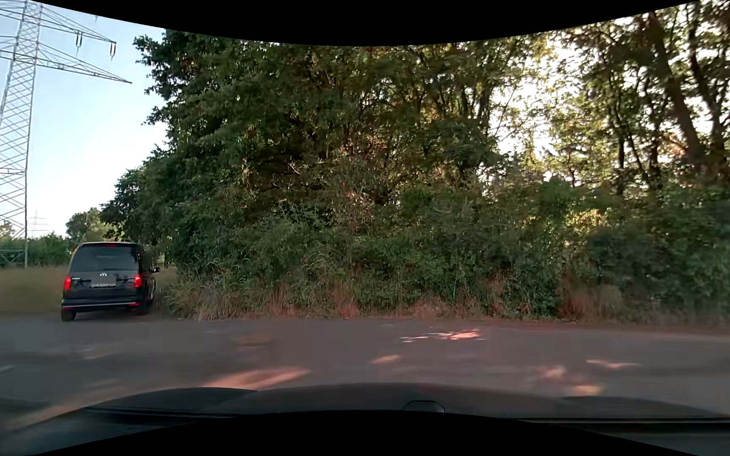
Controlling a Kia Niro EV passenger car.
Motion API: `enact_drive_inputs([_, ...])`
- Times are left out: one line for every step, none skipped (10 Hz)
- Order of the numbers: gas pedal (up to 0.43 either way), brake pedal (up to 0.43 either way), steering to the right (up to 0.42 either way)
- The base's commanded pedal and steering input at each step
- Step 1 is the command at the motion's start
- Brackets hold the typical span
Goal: Follow the waypoints while adhering to traffic rules and regulations
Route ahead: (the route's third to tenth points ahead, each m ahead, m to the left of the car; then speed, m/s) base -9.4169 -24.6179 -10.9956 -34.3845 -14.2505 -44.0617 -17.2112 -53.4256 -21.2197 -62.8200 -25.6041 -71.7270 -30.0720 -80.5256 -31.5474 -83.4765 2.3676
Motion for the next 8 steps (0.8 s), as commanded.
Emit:
enact_drive_inputs([0.047,0.000,0.197])
enact_drive_inputs([0.047,0.000,0.238])
enact_drive_inputs([0.047,0.000,0.281])
enact_drive_inputs([0.047,0.000,0.309])
enact_drive_inputs([0.047,0.000,0.341])
enact_drive_inputs([0.047,0.000,0.379])
enact_drive_inputs([0.047,0.000,0.414])
enact_drive_inputs([0.047,0.000,0.456])
